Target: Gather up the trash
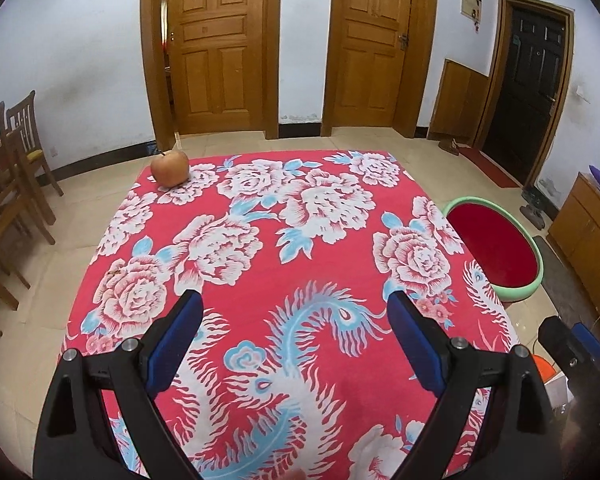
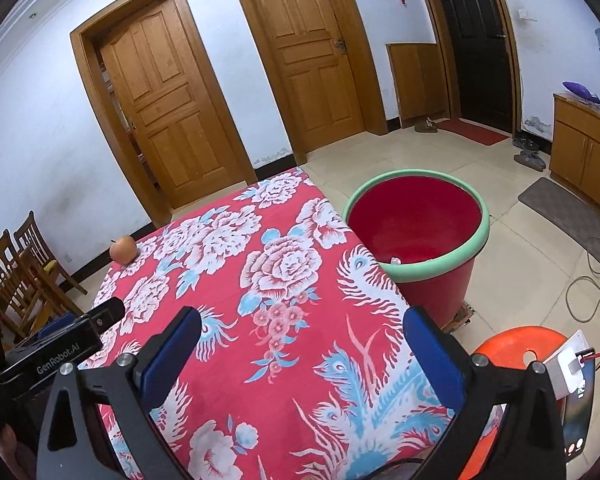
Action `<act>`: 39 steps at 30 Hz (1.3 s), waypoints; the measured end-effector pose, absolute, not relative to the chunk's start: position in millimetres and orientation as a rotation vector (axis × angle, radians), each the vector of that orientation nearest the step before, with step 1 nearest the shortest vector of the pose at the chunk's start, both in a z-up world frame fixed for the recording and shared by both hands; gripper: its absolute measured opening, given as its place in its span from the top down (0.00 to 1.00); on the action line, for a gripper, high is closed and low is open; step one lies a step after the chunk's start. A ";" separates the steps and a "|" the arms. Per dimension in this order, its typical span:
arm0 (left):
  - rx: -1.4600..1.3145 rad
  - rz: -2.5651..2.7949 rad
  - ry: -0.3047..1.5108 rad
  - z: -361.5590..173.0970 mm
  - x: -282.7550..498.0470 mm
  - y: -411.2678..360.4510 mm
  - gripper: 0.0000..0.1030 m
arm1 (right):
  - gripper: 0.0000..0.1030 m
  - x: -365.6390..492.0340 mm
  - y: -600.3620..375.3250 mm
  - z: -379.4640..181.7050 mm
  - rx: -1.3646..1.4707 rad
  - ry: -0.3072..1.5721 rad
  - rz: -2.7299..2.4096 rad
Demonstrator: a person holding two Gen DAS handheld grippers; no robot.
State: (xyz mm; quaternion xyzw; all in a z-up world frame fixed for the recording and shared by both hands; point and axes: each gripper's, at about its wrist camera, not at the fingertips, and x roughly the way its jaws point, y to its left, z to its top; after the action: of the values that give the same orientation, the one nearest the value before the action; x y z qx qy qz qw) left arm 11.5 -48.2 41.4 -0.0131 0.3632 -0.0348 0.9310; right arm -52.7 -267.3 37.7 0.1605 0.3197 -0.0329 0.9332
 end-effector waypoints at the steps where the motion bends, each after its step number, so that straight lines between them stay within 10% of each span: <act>1: -0.029 -0.067 0.742 41.8 10.6 -46.9 0.11 | 0.00 -52.6 -266.8 37.9 0.328 0.655 -0.067; 39: -0.041 -0.063 0.751 39.7 8.0 -42.0 0.11 | 0.00 -54.9 -262.1 38.1 0.321 0.662 -0.067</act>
State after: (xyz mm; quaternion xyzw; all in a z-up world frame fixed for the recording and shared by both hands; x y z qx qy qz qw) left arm 8.0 -42.0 39.7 -0.0200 0.3664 -0.0307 0.9297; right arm -54.9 -262.1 38.1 0.1569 0.3233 -0.0330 0.9326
